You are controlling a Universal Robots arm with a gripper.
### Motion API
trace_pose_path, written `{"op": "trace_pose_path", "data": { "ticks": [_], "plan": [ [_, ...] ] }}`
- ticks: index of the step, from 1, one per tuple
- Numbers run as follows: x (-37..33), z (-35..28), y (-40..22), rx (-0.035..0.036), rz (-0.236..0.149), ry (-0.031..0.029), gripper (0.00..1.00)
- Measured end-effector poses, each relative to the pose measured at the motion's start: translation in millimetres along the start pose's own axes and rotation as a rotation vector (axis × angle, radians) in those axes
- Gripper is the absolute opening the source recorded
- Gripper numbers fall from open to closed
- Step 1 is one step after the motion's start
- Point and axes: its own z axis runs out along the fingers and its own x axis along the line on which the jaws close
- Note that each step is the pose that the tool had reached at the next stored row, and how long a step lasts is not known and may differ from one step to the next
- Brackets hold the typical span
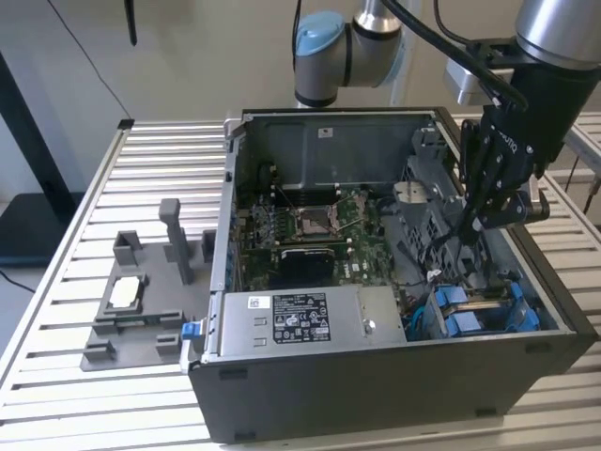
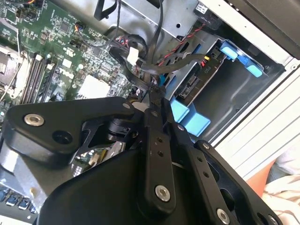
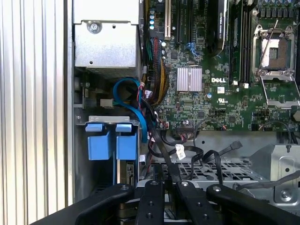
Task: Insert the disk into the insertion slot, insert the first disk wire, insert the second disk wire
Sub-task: 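Insert the second disk wire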
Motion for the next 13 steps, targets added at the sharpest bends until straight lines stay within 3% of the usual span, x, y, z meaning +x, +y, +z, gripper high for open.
{"op": "trace_pose_path", "data": {
  "ticks": [6,13],
  "plan": [
    [1.7,0.4,0.0,0.0,0.0,0.0011,0.16],
    [12.5,0.6,0.0,0.0,0.0,0.0017,0.16]
  ]
}}
